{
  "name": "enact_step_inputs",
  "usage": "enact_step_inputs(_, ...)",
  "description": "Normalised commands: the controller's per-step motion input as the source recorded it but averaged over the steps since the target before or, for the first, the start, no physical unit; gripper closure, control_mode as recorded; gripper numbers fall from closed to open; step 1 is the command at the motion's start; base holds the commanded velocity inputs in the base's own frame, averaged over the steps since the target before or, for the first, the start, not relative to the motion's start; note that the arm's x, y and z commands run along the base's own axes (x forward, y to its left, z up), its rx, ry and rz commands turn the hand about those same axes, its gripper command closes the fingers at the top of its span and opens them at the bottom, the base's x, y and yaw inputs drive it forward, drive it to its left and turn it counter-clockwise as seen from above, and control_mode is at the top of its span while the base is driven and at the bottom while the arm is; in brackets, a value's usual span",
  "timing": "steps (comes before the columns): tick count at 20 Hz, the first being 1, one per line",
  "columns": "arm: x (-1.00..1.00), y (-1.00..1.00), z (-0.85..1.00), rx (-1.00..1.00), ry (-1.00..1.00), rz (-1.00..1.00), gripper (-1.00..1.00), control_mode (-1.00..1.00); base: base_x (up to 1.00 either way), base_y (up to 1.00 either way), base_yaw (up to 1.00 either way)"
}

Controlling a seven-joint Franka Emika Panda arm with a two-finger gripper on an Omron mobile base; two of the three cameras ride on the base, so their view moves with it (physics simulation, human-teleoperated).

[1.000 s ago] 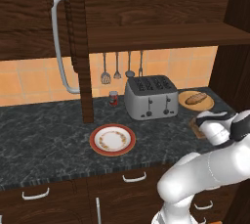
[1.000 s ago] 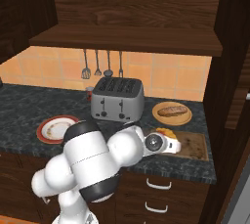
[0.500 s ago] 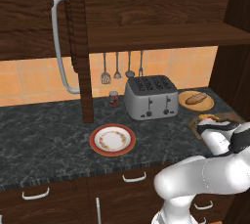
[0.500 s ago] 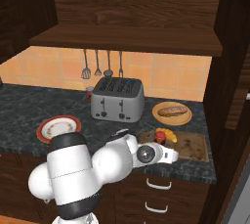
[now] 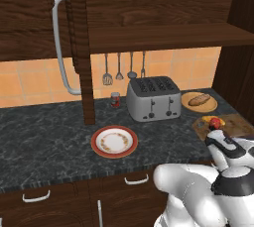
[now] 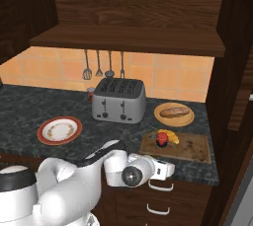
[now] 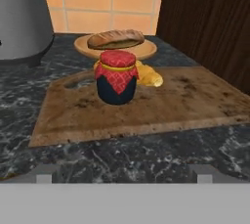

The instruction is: From the different types of pastries on the counter, select a croissant and place it on the cutting board. Then retrieve a jar of jam from the cabinet and place it alongside the croissant on the cutting board.

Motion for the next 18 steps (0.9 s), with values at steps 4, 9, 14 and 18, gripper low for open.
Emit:
enact_step_inputs(4,-0.34,0.78,0.38,0.0,-0.11,0.06,-1.0,-1.0,0.0,0.0,0.0)
enact_step_inputs(9,-0.27,0.86,0.4,0.0,-0.07,0.11,-1.0,-1.0,0.0,0.0,0.0)
enact_step_inputs(14,-0.14,1.0,0.34,-0.03,-0.02,0.05,-1.0,-1.0,0.0,0.0,0.0)
enact_step_inputs(18,-0.37,1.0,0.32,0.0,-0.02,0.0,-1.0,-1.0,0.0,0.0,0.0)
